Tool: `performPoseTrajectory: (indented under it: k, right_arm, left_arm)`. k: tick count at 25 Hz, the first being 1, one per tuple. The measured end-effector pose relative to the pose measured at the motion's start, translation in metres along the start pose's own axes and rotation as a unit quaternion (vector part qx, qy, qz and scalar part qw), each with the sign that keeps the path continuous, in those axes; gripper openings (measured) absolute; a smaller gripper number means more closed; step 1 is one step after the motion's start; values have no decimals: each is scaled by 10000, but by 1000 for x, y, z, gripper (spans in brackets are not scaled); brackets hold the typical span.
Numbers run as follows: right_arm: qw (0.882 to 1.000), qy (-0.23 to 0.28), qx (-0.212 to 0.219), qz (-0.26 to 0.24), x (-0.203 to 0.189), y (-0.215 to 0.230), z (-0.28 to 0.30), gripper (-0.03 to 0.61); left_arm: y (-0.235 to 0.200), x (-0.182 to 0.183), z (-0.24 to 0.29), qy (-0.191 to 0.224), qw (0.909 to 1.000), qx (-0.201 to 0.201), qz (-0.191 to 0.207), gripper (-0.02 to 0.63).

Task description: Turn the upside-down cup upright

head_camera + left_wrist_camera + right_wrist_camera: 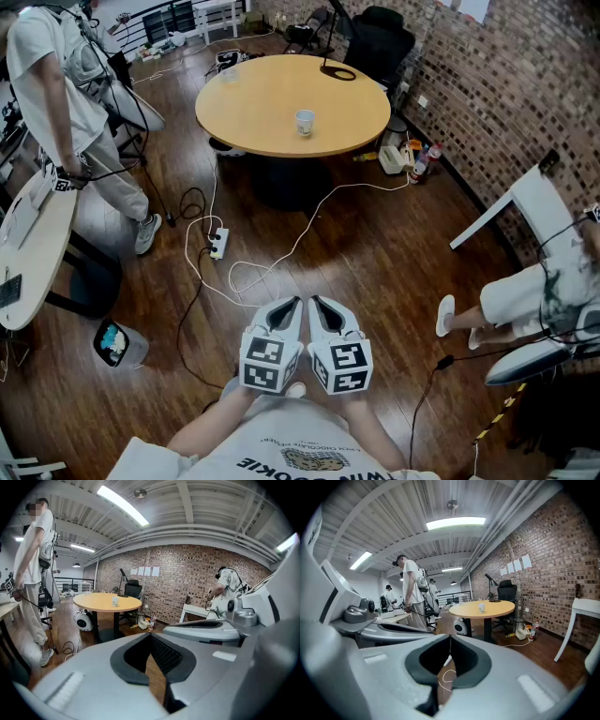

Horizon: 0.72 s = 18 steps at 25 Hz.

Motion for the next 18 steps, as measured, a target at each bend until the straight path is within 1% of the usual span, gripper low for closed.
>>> performPoseTrajectory:
  k: [4, 9, 13, 18]
  right_arm:
    - [10000, 27, 24, 29, 3, 18, 28, 5]
    - [10000, -67, -56, -34, 13, 30, 79, 5]
    - [9997, -161, -203, -20, 26, 46, 127, 5]
    - [9993, -179, -332, -28, 58, 59, 185, 5]
  left_arm:
    - [-14, 7, 29, 3, 10000, -18, 15, 6]
    - [-50, 23, 69, -38, 9999, -131, -23, 6]
    - [-82, 44, 105, -92, 9995, -308, -18, 6]
    - [-126, 80, 144, -120, 9987, -486, -81, 6]
Point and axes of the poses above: the fingertips, and each gripper's own axes: z forward along the fingers, y to its right, x out of its top, the point moved 1 cm from there along -z, backward along the fingers, and after that the axes turned 4 degrees about -z, right-handed, at the moved point
